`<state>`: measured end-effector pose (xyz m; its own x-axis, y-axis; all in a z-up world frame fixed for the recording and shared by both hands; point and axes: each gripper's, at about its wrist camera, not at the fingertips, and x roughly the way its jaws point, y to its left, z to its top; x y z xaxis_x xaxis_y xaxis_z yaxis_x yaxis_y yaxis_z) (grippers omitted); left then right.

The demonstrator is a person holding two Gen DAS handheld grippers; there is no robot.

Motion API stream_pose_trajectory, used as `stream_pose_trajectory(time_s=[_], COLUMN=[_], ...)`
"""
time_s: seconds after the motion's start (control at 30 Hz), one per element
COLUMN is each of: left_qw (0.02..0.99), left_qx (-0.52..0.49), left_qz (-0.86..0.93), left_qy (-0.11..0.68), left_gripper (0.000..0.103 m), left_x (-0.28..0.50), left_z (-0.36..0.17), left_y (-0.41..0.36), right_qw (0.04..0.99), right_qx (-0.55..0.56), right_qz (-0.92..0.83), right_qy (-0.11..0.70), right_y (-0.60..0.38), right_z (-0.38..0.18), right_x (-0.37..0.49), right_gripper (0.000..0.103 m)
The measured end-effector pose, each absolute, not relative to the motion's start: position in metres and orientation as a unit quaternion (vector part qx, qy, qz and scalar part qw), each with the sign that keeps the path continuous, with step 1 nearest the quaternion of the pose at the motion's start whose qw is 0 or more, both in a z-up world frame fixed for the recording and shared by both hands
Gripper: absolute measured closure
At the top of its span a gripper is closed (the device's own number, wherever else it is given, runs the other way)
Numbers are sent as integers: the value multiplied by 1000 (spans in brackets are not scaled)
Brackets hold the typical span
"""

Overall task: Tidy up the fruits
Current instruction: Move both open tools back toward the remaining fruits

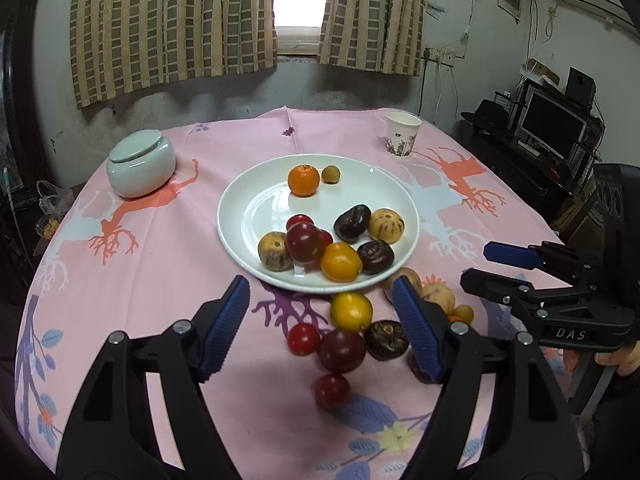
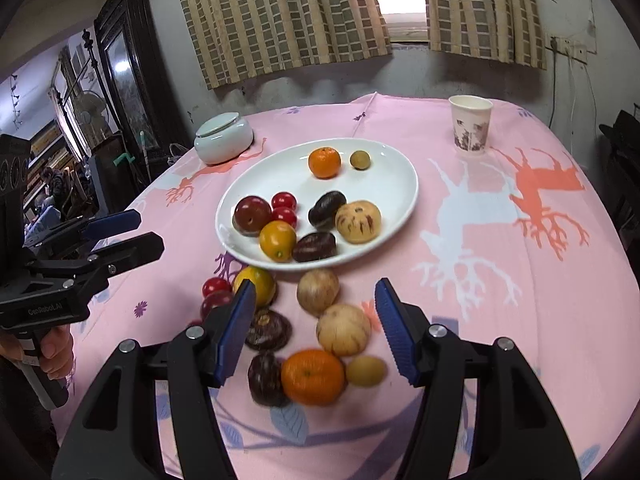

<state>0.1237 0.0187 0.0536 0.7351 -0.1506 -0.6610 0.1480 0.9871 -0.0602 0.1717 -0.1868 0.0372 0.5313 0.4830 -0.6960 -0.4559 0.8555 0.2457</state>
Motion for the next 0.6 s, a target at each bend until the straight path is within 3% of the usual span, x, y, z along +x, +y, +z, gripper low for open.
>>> stream_pose_trajectory(time_s=[0.6], left_qw=[901], left_qx=[6], left_qz=[-86], left_qy=[426], left_gripper=[23], left_x=[106], left_z=[-26], left_y=[15], right_qw=[864], right_qx=[57], right_qz=[281], right_qy=[413], right_y=[-212], right_z=[10], right_x=[149], right_gripper=[40])
